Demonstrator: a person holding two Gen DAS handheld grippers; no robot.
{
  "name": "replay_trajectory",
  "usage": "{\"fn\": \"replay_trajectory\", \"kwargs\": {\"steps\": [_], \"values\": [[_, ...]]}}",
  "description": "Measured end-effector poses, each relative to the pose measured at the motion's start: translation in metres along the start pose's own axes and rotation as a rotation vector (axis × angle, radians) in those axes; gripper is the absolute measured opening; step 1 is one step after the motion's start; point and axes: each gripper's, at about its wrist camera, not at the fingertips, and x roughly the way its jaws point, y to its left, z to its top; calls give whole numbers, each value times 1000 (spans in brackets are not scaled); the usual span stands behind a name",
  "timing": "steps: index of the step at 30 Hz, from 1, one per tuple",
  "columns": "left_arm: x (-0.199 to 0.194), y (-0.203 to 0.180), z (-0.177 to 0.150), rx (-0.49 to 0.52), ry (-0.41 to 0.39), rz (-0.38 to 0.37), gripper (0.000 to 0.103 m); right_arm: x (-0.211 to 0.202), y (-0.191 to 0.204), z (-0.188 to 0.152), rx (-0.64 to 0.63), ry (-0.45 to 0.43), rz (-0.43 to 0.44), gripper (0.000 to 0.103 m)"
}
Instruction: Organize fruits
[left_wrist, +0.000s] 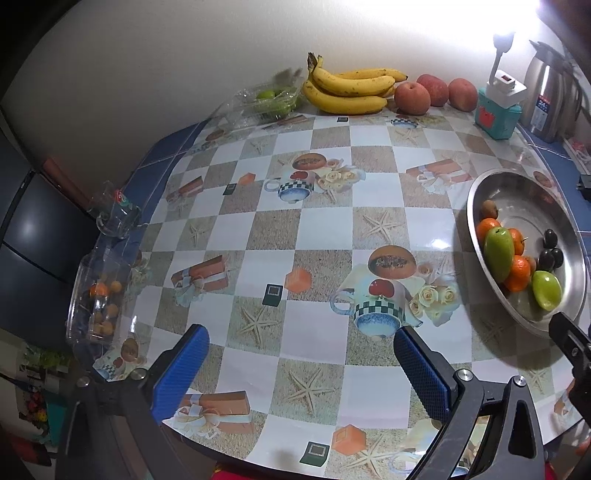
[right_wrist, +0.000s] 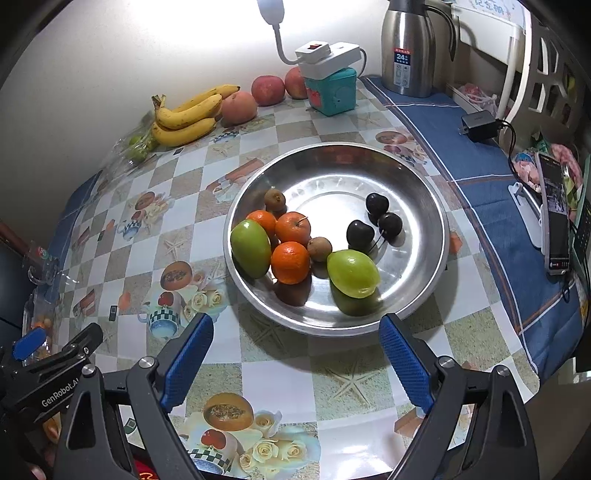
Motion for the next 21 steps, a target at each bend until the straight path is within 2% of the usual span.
{"fn": "replay_trajectory", "kwargs": {"steps": [21], "values": [[0, 1, 0, -5, -1, -3, 102, 3, 2, 0, -14, 11, -4, 92]]}}
